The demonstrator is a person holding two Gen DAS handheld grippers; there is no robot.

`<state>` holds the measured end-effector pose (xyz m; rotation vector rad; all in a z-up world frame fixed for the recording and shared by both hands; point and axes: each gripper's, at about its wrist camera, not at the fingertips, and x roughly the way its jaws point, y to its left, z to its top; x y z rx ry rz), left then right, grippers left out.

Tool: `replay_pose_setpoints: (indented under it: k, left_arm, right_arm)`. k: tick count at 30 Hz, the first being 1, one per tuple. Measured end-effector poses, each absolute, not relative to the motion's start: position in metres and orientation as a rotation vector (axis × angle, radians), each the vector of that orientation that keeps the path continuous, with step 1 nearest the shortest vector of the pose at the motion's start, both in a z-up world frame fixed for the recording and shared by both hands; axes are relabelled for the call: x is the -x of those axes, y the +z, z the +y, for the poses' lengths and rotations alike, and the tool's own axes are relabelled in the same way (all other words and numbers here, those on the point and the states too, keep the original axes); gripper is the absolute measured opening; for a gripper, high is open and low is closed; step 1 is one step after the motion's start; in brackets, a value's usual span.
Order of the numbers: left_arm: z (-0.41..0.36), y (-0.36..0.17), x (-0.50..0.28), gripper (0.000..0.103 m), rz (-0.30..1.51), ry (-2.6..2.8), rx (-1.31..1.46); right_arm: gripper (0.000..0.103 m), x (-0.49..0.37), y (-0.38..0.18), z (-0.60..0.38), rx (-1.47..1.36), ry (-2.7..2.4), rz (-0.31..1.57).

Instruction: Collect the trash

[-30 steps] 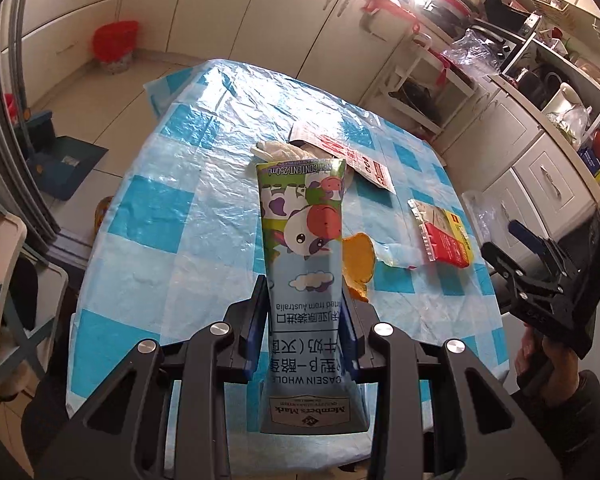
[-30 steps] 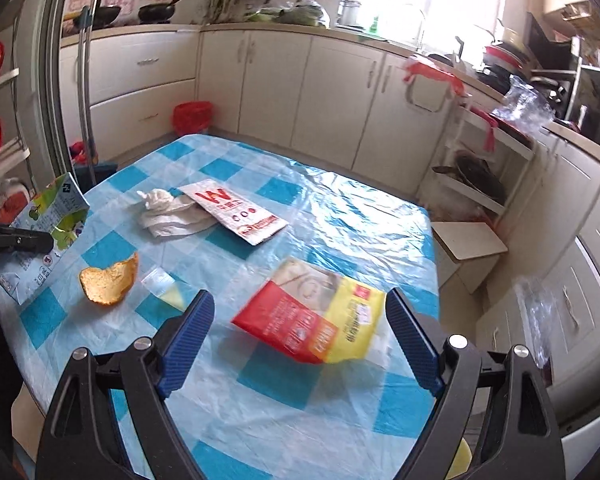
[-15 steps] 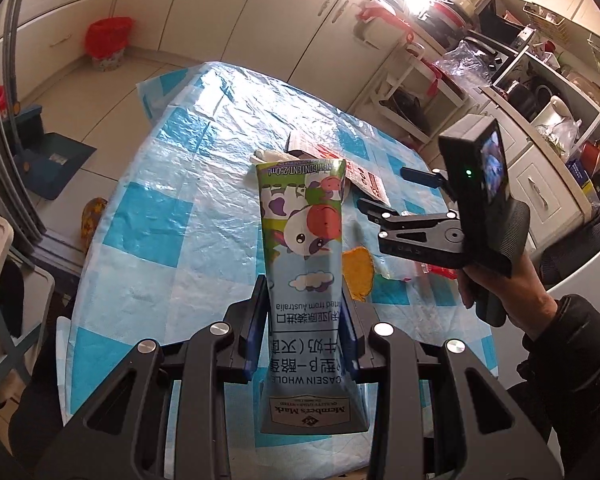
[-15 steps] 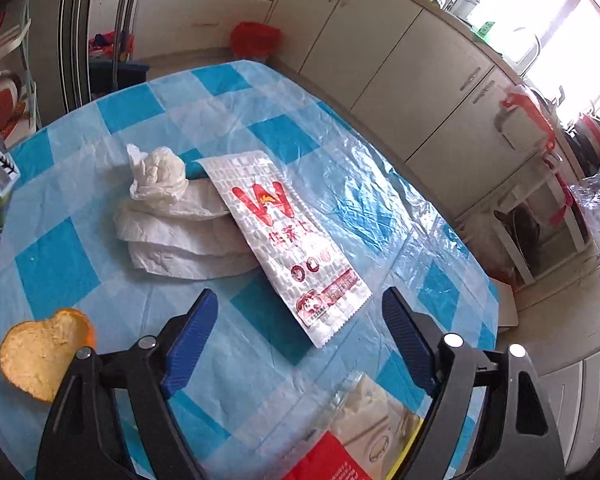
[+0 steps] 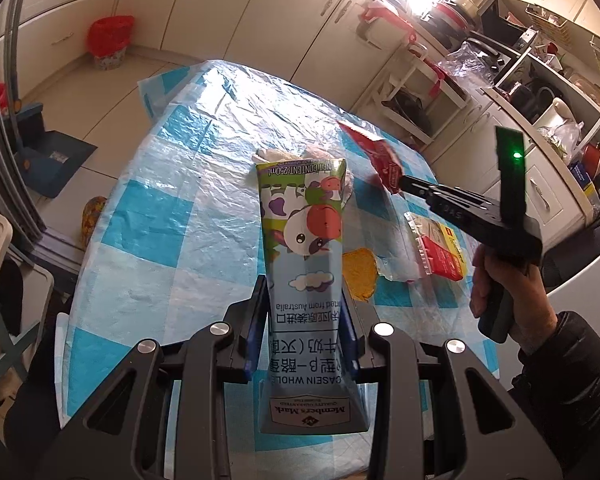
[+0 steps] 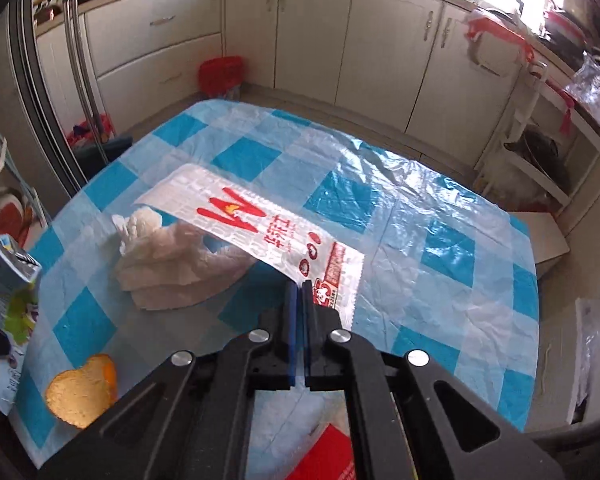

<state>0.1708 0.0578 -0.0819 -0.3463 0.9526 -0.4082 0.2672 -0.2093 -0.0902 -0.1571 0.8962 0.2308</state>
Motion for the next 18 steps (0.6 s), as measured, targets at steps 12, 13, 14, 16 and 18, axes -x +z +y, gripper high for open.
replay_pose_setpoints:
  k: [12,13,14,16,18]
  left_arm:
    - [0.052,-0.065,-0.145,0.03,0.93,-0.404,0.31]
    - [0.051,-0.064,-0.143,0.03,0.93,-0.403,0.302]
    - [0.051,-0.065,-0.141,0.03,0.932,-0.4,0.296]
    - [0.05,-0.066,-0.139,0.03,0.938,-0.397,0.294]
    - [0.051,-0.067,-0.136,0.03,0.94,-0.395,0.29]
  right_arm:
    - [0.003,-0.175,-0.04,-0.26,-0.031,0.215,0.765]
    - [0.003,-0.17,-0.042,-0.26,-0.024,0.228,0.787]
    - [0.003,-0.169,-0.045,-0.258,-0.006,0.239,0.81]
    - [0.021,-0.167,-0.054,-0.251,0.042,0.261,0.854]
    - [0.062,-0.167,-0.061,-0.239,0.086,0.277,0.858]
